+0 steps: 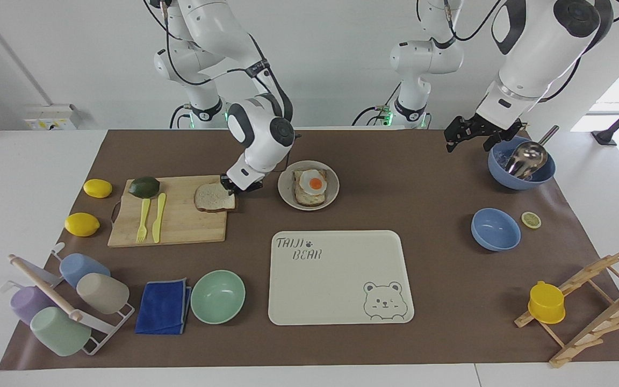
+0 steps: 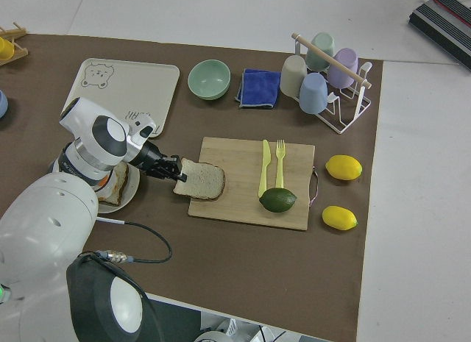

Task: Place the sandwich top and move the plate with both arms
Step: 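Lower the bread slice onto the egg toast and open the right gripper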

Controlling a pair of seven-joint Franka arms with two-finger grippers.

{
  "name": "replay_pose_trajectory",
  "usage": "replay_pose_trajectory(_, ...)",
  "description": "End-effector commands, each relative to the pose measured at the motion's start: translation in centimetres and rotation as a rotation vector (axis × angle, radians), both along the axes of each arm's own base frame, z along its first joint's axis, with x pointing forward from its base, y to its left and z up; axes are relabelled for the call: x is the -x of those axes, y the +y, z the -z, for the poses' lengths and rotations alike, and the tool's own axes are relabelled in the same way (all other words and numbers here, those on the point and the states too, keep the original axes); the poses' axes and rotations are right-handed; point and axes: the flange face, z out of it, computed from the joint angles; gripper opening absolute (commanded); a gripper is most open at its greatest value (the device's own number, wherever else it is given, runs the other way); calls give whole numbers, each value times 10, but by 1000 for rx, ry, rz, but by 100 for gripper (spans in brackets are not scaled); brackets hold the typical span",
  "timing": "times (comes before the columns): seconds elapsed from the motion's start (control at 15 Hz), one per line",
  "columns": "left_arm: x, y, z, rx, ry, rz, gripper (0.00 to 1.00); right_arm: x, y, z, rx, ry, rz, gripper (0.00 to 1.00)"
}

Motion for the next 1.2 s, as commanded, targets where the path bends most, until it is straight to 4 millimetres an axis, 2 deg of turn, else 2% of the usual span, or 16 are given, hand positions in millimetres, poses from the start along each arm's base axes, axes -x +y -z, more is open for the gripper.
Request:
replay_pose_trajectory(0.0, 8, 3, -2, 5, 4, -16, 100, 1, 19, -7, 11, -22, -13, 0)
replay_pose_trajectory(0.13, 9, 2, -2, 5, 7, -14, 100, -7, 53, -45, 7, -52, -34, 0)
replay_pose_trajectory(0.27, 9, 3, -2, 5, 8, -16, 100, -9, 93, -71, -37, -59, -45, 0)
replay_pose_trajectory(0.4, 9, 3, -2, 5, 7, -17, 100, -3, 132, -83, -111, -61, -58, 0)
replay_pose_trajectory(0.47, 8, 4, -2, 5, 5, -19, 100, -1, 145, -88, -140, -65, -51, 0)
replay_pose_trajectory(0.53, 8, 4, -2, 6, 2, -17, 100, 2, 153, -88, -147, -72, -53, 0)
replay_pose_trajectory(0.6, 8, 5, -2, 6, 1, -21, 100, 14, 169, -86, -158, -78, -71, 0)
replay_pose_trajectory(0.8, 7, 10, -2, 6, -1, -27, 100, 44, 211, -57, -167, -114, -55, 0)
replay_pose_trajectory(0.93, 7, 10, -2, 6, -1, -30, 100, 52, 217, -42, -175, -124, -48, 0)
replay_pose_trajectory(1.13, 7, 12, -5, 2, -6, -33, 100, 62, 227, -43, -192, -125, -73, 0)
